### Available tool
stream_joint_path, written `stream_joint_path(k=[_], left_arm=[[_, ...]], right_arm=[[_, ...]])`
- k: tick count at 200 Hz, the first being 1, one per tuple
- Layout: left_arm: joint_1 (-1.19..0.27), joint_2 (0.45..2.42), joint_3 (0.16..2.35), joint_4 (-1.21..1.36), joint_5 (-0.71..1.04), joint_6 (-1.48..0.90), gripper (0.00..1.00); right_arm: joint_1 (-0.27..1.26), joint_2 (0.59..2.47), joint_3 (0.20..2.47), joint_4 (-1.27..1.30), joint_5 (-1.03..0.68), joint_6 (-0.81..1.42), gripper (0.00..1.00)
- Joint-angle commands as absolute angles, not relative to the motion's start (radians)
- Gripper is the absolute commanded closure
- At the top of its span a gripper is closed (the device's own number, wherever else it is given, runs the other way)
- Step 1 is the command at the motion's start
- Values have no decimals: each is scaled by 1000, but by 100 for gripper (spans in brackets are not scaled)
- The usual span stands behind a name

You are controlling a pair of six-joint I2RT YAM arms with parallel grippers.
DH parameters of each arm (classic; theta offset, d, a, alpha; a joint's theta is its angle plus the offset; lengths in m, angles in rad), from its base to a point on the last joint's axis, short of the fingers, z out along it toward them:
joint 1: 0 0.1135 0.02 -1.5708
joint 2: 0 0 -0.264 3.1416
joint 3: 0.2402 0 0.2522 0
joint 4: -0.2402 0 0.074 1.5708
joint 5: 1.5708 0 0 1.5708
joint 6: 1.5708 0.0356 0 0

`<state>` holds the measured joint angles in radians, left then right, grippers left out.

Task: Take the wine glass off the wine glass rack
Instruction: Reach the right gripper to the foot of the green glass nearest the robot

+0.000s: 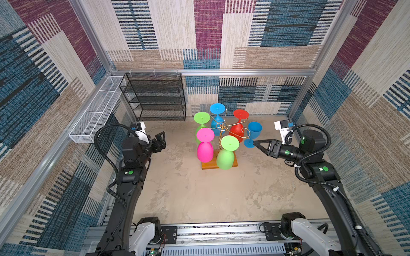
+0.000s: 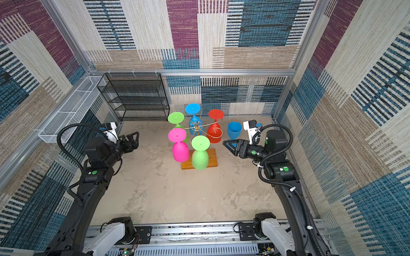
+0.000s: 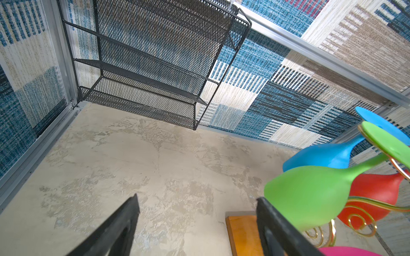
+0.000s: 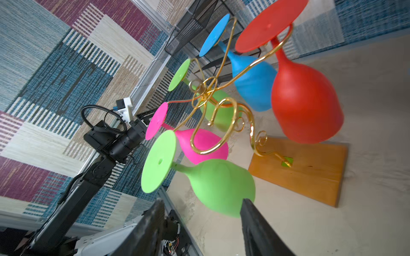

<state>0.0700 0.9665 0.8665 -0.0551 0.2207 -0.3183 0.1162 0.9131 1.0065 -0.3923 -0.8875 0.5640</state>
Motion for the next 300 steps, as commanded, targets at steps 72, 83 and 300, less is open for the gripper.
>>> stream_joint_path(k=[72,83,300], left_arm=[[74,960,861,-21,236,-347,15],[73,958,861,-22,236,-347,15],[77,940,857,-28,234,-342,15]], right_arm=[[342,967,952,-118,-800,784,48],[348,974,953,-107,-792,795,49],[406,1011,971,-57,-710,900,87]])
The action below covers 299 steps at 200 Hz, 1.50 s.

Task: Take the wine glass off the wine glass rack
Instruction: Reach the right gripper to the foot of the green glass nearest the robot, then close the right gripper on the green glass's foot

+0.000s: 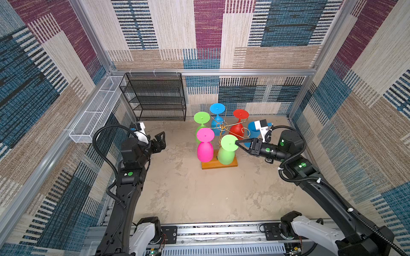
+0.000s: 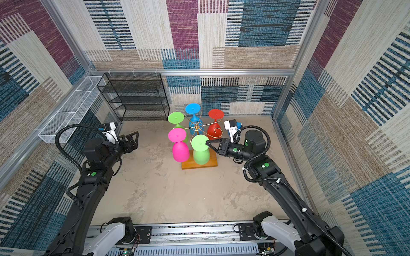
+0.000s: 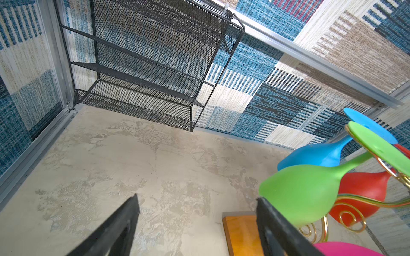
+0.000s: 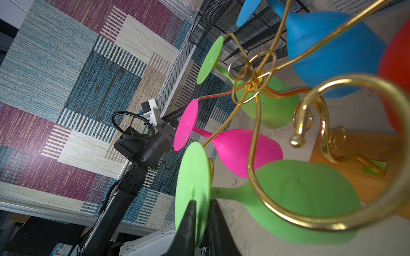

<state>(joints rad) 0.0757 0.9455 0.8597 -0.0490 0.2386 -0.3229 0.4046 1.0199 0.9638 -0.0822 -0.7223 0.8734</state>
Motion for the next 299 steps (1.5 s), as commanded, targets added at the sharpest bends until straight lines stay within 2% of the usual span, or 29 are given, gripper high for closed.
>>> stream_joint_path(k=[1,64,193,299], left_arm=[[77,940,857,-28,235,-342,15],[78,934,856,-27,235,-341,15],[78,928,854,-26,236,-345,15],[78,927,855,-26,233,-343,15]], right_arm=[[405,1011,972,-57,-710,899,87],[407,1011,975,-32,-725,938,100],[411,1023,1022,-14,-735,982,100],[488,1096,1071,-6,-694,959,100]])
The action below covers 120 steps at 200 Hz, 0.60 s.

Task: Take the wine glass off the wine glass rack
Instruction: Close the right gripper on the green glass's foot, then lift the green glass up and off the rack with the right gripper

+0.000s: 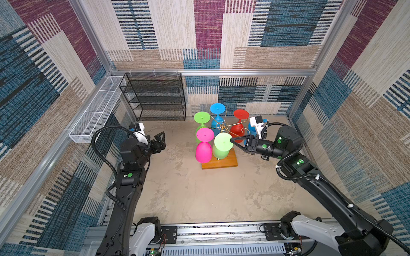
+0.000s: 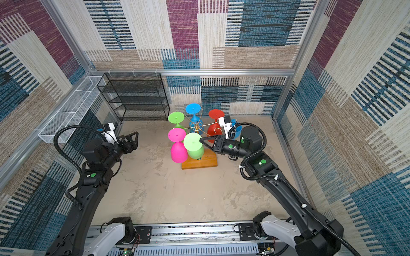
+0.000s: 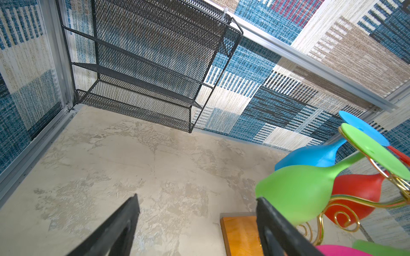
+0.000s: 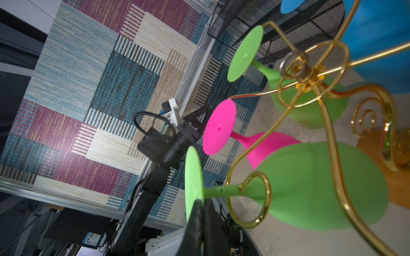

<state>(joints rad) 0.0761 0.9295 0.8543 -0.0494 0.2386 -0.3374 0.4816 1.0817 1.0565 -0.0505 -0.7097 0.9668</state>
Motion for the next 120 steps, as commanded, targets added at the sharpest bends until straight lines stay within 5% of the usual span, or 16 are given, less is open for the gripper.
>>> stream_joint_path(k=[1,120], left_arm=[[78,927,855,-25,233,-343,15],[78,923,855,-30,232,-340,15]], right_arm=[[488,1097,1072,-6,-693,958,100],[488,1097,1075,24,-544,949,100]])
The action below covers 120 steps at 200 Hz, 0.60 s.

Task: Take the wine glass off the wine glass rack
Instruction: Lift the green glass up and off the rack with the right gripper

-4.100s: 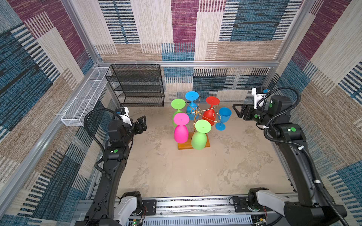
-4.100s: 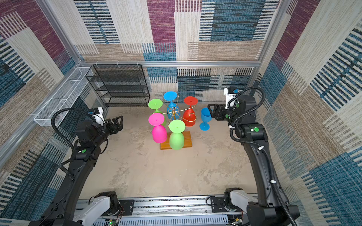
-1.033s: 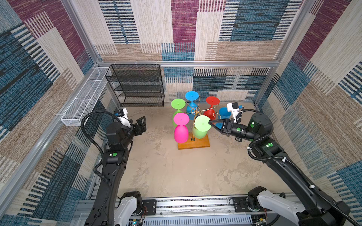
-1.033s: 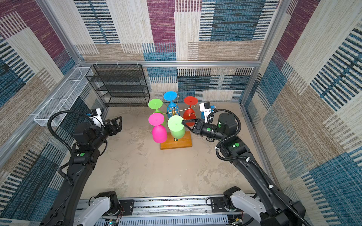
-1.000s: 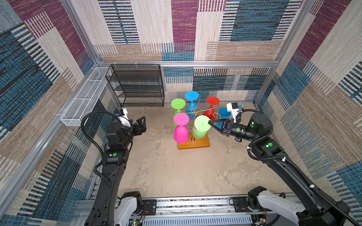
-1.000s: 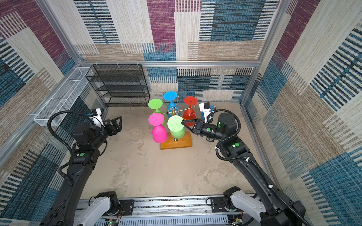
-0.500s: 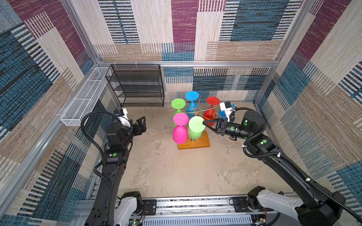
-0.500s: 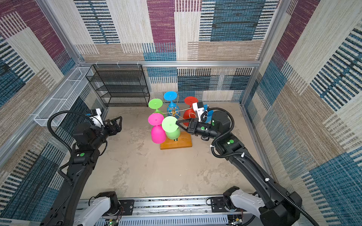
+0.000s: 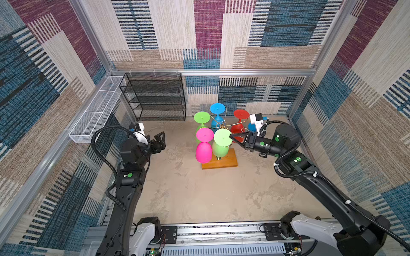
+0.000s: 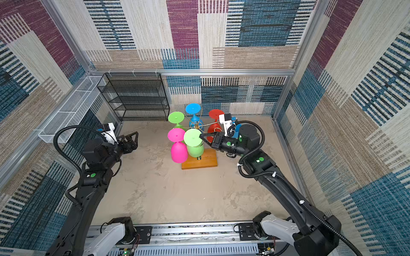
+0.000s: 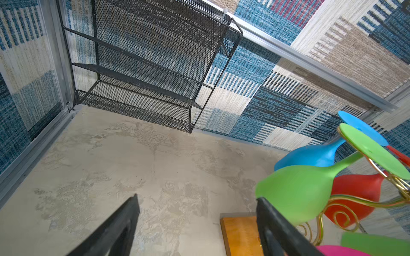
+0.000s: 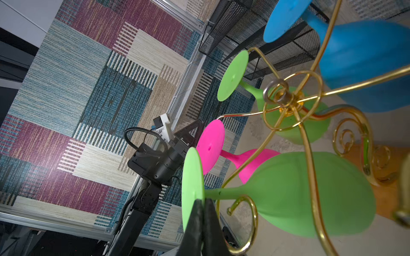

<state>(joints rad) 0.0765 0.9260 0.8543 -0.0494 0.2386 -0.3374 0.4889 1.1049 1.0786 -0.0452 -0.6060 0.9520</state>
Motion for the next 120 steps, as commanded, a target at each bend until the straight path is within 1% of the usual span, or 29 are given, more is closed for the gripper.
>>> stream_joint_path(k=[1,120], left_arm=[[78,923,855,-31,232,-340,15],[78,917,855,-29,231,-341,15]], right_arm=[[489,1097,1075,25,-542,949,100],[488,1010,986,48,-380,1003,100]])
